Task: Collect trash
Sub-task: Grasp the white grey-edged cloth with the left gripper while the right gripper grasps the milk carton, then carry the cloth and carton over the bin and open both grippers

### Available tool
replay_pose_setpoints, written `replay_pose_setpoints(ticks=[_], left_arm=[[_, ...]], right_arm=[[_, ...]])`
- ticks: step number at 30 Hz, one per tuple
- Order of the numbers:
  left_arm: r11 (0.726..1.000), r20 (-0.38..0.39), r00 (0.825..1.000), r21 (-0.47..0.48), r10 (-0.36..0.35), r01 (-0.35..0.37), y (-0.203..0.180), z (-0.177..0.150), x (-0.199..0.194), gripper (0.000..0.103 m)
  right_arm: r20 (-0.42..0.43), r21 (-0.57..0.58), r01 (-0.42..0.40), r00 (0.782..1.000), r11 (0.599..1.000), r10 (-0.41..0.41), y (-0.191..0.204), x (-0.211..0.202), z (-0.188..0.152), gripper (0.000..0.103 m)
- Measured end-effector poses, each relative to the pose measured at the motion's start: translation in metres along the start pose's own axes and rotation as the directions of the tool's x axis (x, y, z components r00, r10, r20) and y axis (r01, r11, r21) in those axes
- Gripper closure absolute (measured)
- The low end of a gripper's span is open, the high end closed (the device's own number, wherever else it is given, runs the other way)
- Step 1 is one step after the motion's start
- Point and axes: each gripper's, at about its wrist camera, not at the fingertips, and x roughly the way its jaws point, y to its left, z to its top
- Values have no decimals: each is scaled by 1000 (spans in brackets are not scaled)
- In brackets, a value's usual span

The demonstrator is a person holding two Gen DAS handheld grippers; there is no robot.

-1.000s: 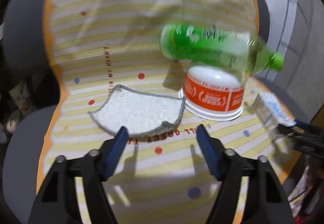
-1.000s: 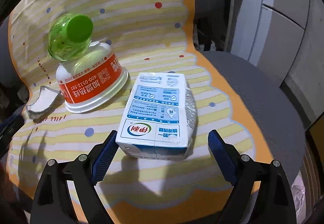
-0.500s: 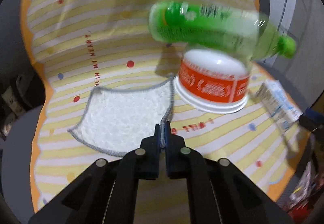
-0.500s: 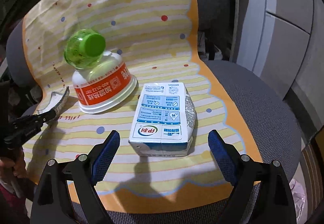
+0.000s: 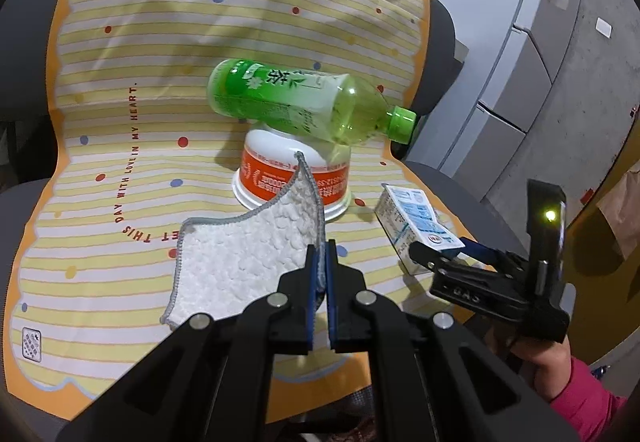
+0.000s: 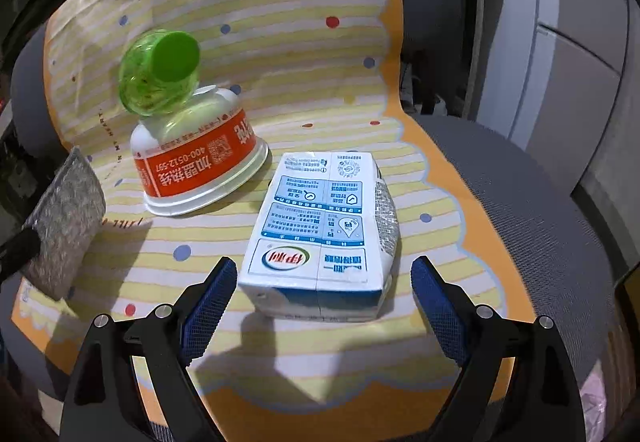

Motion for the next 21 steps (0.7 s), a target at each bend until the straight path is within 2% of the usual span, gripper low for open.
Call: replay_pose_setpoints(ticks=[1, 5, 12, 21], left_arm=[[1000, -3, 1000, 1, -4, 4, -2, -1, 0, 101], [1000, -8, 1000, 22, -4, 4, -9, -6, 0, 101], [995, 6, 998, 73, -70, 69, -45, -12, -6, 101], [961, -3, 977, 180, -211, 208, -128, -32, -15, 101]], right_arm=[[1, 5, -5, 1000, 1000, 5, -1, -1, -1, 27], [77, -13, -17, 997, 1000, 18, -4, -31, -4, 32], [177, -22, -26, 984, 999, 30, -27, -118, -17, 32], [238, 29, 43, 970, 999, -48, -68, -199, -58, 32]])
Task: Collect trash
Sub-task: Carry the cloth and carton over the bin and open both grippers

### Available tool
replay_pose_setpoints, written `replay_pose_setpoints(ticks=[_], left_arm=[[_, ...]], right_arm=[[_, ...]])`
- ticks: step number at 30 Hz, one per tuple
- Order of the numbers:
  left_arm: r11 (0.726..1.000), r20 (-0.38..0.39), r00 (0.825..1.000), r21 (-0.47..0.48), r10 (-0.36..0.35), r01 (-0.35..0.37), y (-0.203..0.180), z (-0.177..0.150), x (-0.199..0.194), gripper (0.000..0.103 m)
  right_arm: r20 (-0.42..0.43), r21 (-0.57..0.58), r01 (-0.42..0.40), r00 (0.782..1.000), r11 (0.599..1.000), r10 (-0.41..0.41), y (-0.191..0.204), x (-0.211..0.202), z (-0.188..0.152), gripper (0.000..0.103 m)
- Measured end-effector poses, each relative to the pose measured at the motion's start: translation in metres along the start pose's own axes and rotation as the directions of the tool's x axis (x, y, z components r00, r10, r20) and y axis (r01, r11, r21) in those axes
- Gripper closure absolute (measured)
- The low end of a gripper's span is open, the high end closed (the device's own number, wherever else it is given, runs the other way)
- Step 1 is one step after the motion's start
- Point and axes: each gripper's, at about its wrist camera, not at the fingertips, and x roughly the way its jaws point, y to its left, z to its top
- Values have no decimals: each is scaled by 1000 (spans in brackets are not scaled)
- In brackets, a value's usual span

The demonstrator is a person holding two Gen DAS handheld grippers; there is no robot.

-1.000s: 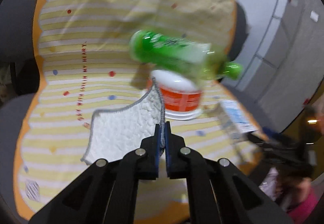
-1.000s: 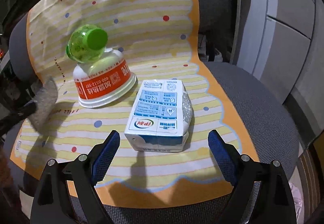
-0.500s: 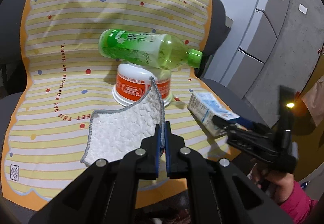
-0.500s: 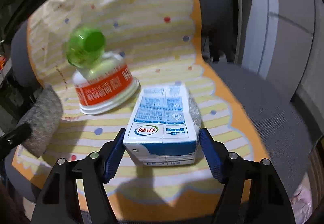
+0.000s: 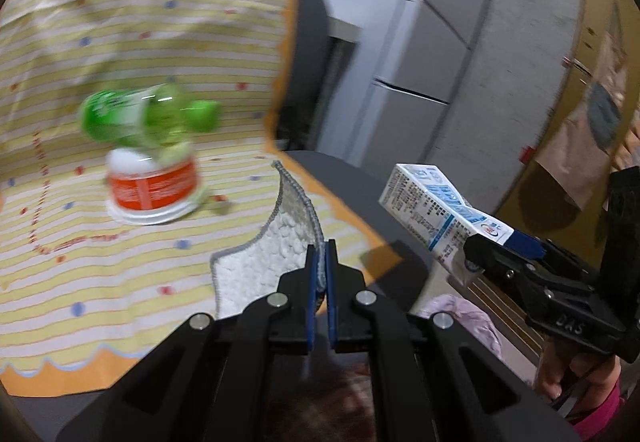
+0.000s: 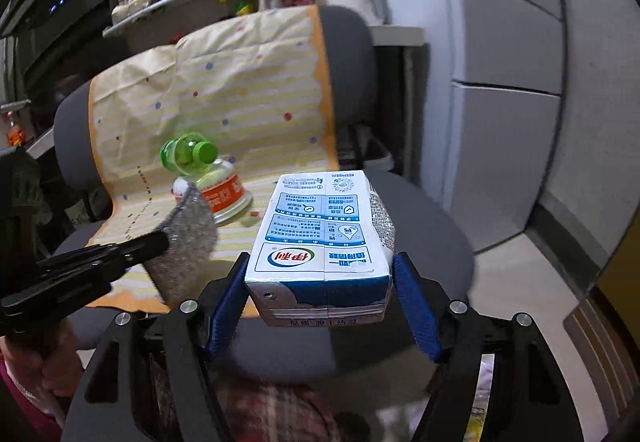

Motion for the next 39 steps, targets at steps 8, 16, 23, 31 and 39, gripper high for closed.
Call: replay_pose_setpoints(ticks=[8, 16, 23, 31, 39], left_arm=[[977, -45, 984, 117, -172, 176, -91, -10, 14, 101], [907, -144, 939, 250, -311, 339, -175, -18, 43, 101], [856, -318, 880, 268, -354, 441, -217, -39, 95, 101], [811, -419, 824, 277, -381, 516, -251, -46, 132, 101], [814, -440, 823, 285, -358, 506, -260, -52, 150, 56]], right_arm=[[25, 91, 132, 991, 987, -134, -59, -70, -23, 32], [-2, 225, 285, 957, 932, -292, -125, -100, -47, 32], [-3, 286, 358, 928, 889, -373, -158, -114, -61, 32], [-18, 333, 411, 903, 849, -430, -185, -122, -71, 32], [-36, 365, 437, 889, 822, -456, -200, -124, -78, 32]])
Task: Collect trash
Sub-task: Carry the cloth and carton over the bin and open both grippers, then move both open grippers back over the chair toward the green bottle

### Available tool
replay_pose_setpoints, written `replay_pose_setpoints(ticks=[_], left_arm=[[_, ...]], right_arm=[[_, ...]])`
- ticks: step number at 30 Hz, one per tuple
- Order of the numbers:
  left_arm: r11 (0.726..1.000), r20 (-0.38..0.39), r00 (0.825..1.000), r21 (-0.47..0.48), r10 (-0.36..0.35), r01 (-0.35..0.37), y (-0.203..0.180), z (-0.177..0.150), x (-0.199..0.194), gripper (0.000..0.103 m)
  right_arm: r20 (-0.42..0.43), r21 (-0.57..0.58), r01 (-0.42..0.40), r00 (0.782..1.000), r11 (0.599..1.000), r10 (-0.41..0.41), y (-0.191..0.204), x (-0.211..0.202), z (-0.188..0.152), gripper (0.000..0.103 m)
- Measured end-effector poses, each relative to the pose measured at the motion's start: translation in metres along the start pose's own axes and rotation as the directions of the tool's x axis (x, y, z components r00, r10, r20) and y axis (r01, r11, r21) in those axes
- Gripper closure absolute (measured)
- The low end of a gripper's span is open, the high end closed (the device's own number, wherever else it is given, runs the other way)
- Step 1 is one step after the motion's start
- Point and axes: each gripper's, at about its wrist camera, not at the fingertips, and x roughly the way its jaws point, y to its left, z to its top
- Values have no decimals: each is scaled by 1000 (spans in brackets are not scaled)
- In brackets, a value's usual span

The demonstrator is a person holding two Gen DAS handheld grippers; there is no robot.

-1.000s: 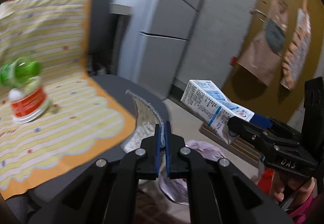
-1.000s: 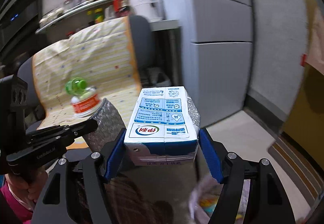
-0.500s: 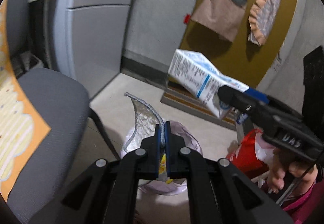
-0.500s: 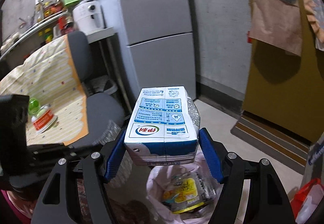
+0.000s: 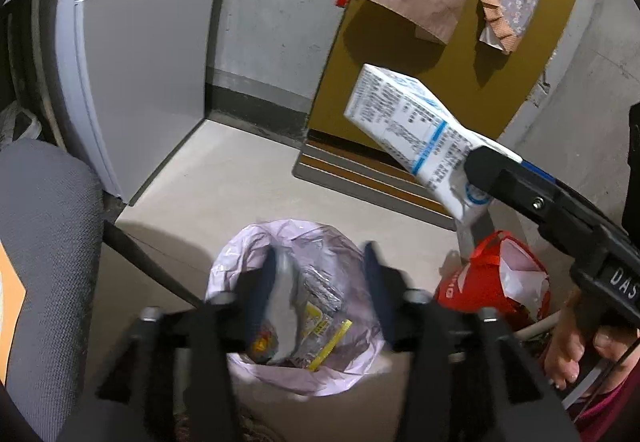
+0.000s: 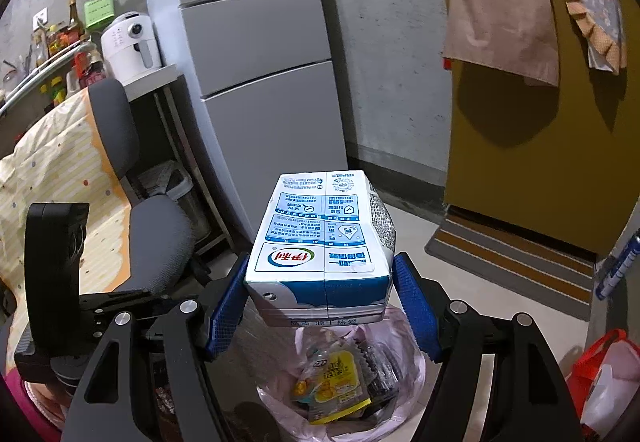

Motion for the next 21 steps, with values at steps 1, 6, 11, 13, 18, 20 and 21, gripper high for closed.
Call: replay_pose_setpoints(ticks=[1, 6, 11, 13, 18, 20, 21], left_arm=[[1000, 3, 1000, -1, 4, -4, 0, 1, -1, 56], [998, 81, 995, -7, 66, -66, 4, 3, -28, 56], [992, 143, 982, -46, 125, -120, 17, 4, -54, 55], [988, 161, 976, -62, 149, -141, 22, 3, -64, 55], [974, 193, 956, -99, 221, -205, 38, -5, -87, 55], [967, 201, 948, -117, 245, -225, 44, -11, -96, 55], [962, 205, 943, -125, 264, -243, 48, -14, -100, 55]], right_arm=[[-1, 2, 0, 1000, 1000, 0, -1, 1, 0, 32], [-12, 11, -10, 1000, 1000, 10, 2, 5, -3, 31], [-6, 28, 15, 1000, 999, -15, 1, 7, -4, 17], [14, 15, 26, 1000, 1000, -27, 4, 3, -2, 17], [65, -20, 7, 998, 1000, -6, 18, -8, 3, 17], [64, -33, -15, 998, 999, 17, 26, -8, 4, 17], [63, -38, -31, 997, 999, 33, 30, -8, 4, 17]])
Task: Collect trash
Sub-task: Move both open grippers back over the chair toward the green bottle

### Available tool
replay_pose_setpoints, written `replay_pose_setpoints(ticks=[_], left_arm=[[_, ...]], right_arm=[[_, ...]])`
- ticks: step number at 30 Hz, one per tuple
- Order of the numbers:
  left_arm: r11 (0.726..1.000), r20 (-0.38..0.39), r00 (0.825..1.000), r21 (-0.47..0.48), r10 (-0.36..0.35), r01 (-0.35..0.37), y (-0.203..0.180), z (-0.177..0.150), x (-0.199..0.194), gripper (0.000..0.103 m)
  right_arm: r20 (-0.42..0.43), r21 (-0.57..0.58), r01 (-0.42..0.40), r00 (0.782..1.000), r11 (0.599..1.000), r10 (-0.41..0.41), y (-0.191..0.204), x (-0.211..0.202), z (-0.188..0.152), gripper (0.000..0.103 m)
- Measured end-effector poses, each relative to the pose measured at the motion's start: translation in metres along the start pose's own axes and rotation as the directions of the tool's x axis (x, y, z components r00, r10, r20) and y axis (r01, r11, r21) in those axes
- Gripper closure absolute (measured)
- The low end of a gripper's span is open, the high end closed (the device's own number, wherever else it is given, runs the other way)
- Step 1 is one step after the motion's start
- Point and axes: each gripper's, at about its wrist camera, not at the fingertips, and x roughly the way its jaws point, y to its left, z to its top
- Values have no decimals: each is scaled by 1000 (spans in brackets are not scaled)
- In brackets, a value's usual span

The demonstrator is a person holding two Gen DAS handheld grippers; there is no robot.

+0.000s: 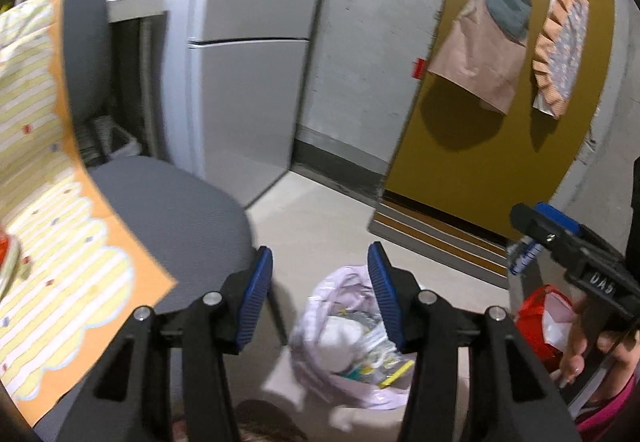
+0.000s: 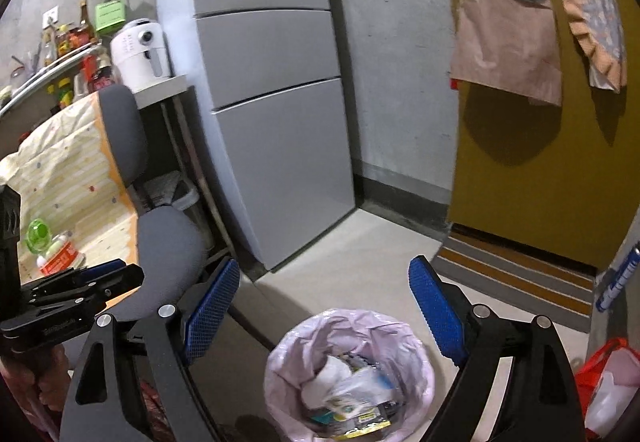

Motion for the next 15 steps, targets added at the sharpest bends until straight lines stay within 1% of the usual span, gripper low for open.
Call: replay_pose_setpoints(ticks=[2, 5, 6, 8, 10, 11, 13, 15], left_arm=[[999, 14, 999, -13, 47, -47, 13, -6, -11, 55], [992, 31, 993, -53, 117, -116, 36, -16, -32, 53], [988, 34, 990, -69, 139, -137, 44, -20, -40, 51], [975, 41, 978, -104, 204, -199, 63, -29, -57, 50], [955, 40, 962, -137, 272, -264, 81, -38, -75, 49], [945, 36, 953, -149, 301, -293, 89, -41, -82, 49], [914, 22, 928, -184, 371, -361, 111, -53, -99, 46], [886, 7, 906, -214, 422, -411, 128, -61, -111, 45]], right_arm=[[-4, -8, -34, 999, 999, 34, 10, 1, 0, 17], [-5, -26, -107, 994, 994, 107, 29, 2, -1, 17], [-9, -38, -140, 990, 989, 139, 38, 2, -1, 17], [-25, -56, -203, 979, 978, 202, 58, 4, -1, 17], [-44, -77, -265, 964, 961, 263, 77, 6, 0, 17], [-56, -93, -306, 952, 947, 302, 91, 8, 0, 18], [-75, -134, -361, 932, 923, 353, 115, 9, 0, 23], [-110, -184, -432, 902, 883, 418, 147, 12, 1, 29]])
